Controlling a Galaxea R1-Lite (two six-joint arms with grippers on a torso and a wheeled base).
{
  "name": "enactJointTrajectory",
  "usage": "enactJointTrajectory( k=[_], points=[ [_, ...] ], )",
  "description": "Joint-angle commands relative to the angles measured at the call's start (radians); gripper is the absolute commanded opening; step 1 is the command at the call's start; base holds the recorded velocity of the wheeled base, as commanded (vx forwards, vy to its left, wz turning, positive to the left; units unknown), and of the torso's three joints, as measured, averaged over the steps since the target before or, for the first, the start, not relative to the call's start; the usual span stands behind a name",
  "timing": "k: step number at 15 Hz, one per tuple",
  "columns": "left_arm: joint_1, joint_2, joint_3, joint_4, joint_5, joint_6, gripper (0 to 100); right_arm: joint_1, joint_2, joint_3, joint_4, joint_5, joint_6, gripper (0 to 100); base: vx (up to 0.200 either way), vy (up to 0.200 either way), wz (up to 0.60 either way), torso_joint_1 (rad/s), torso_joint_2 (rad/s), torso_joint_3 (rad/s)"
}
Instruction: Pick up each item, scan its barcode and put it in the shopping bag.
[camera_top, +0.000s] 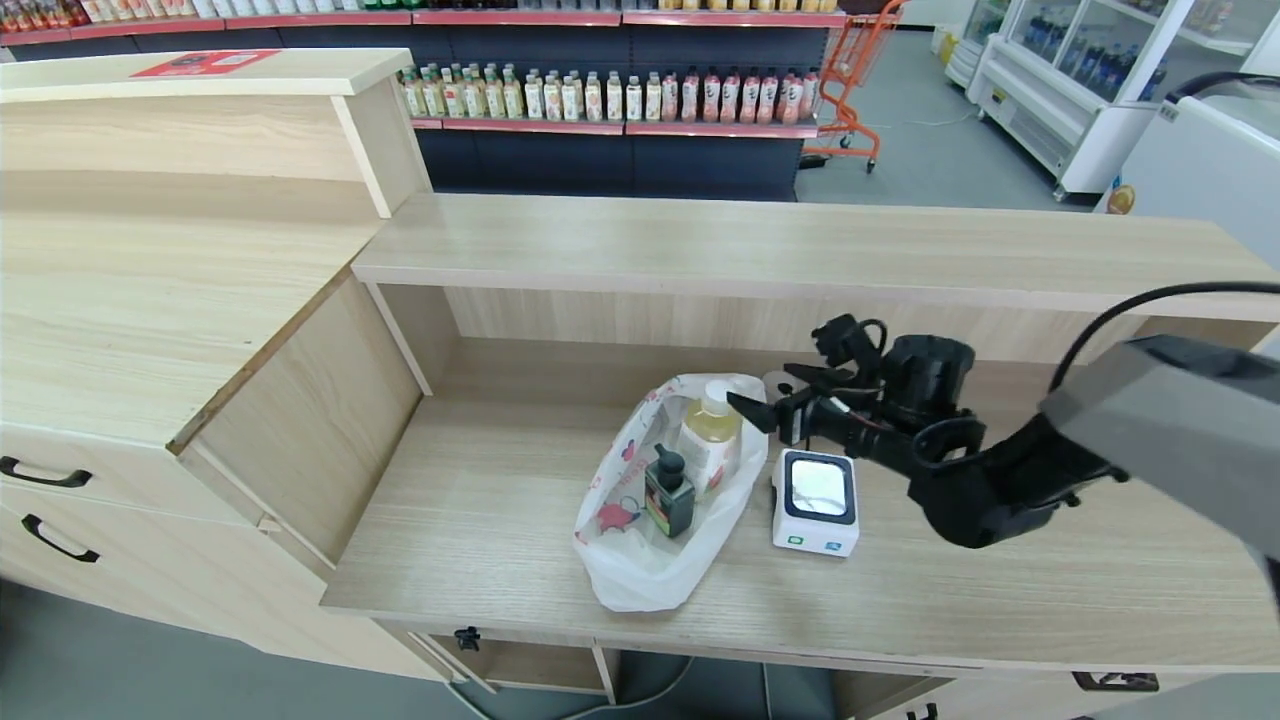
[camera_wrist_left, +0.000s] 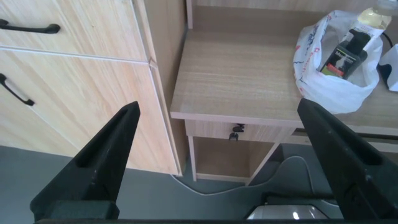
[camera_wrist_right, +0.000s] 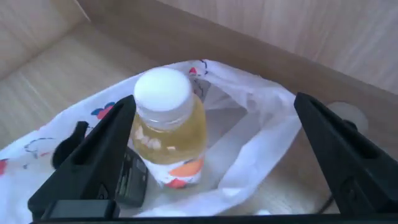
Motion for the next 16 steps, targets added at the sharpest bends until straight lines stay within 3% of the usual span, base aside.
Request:
enactJointTrajectory(
  k=[1,2,5,7,9,13,16],
  points=[
    [0.0,0.0,0.0,0.0,0.0,0.0,100,-0.108,-0.537,0.282,0.318,-0.001,0.111,100,0.0,0.0,0.0,0.0,0.0,0.0],
    [0.0,0.001,0.0,0.0,0.0,0.0,100,-0.153,-0.678,0.374,0.387,-0.004,0.114,100,0.0,0.0,0.0,0.0,0.0,0.0],
    [0.0,0.001,0.0,0.0,0.0,0.0,100,-0.252,-0.988,0.67,0.407,-0.064,0.094,100,0.0,0.0,0.0,0.0,0.0,0.0],
    [0.0,0.001,0.0,0.0,0.0,0.0,100,-0.277,-1.154,0.841,0.409,-0.137,0.093,100,0.0,0.0,0.0,0.0,0.0,0.0],
    [0.0,0.0,0.0,0.0,0.0,0.0,100,-0.289,-1.502,1.065,0.446,-0.192,0.051,100,0.0,0.0,0.0,0.0,0.0,0.0],
    [0.0,0.001,0.0,0.0,0.0,0.0,100,-0.323,-2.111,1.065,1.099,-0.245,0.01,100,0.0,0.0,0.0,0.0,0.0,0.0],
    [0.0,0.001,0.0,0.0,0.0,0.0,100,-0.308,-2.211,1.065,1.087,-0.246,-0.002,100,0.0,0.0,0.0,0.0,0.0,0.0]
  ],
)
